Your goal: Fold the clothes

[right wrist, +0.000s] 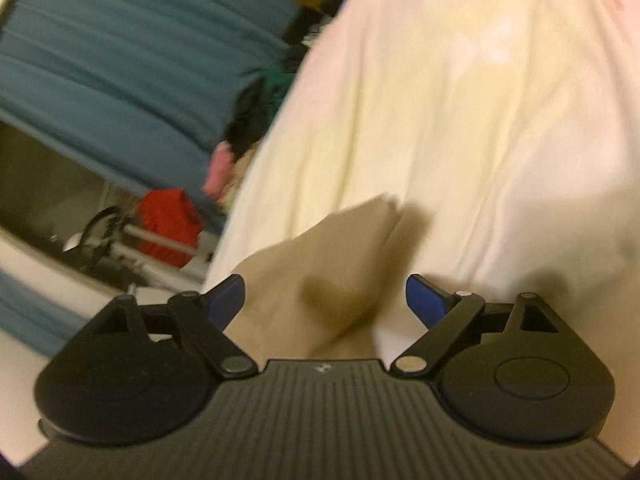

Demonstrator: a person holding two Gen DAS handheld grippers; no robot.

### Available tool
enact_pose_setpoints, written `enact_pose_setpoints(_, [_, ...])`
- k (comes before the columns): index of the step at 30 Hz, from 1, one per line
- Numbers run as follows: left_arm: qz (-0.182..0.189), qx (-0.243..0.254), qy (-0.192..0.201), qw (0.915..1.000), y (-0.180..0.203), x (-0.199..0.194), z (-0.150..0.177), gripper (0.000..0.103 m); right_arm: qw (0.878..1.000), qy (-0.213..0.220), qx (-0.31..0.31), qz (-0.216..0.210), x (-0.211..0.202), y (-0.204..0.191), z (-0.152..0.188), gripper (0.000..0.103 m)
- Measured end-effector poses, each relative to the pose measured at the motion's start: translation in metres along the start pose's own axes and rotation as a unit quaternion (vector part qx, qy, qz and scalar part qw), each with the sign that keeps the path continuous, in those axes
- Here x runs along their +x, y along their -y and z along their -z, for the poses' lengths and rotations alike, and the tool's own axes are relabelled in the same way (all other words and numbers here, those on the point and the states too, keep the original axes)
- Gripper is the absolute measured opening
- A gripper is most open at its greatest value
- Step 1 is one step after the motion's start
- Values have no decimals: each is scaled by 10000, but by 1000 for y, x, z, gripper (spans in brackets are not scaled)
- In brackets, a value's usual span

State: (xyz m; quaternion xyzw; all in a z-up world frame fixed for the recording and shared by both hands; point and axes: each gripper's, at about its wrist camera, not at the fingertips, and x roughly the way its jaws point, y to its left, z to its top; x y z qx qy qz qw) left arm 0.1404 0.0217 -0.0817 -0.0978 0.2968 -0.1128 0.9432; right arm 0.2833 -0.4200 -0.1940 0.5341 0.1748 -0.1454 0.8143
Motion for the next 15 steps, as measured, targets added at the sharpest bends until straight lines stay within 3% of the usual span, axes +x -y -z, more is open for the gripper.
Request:
enact_pose_setpoints(3, [77,-68,-14,9999,2,13,-6,98,9984,-101,-298,-467,26,-4,-2,90])
enact_pose_setpoints(11, [362,58,-23,9993,-1,37,-15,98,9956,-423,-810,-193,69,-42,-1,88])
enact_pose_setpoints(12, [380,6,-57,9993,-4,39,-15,98,9950,-463,-873,-159,74,-46,-1,75])
enact_pose_setpoints(15, [354,-233,-188,9989,-14,45,-17,98,9918,-319,-1238,-7,70,-66,0,17])
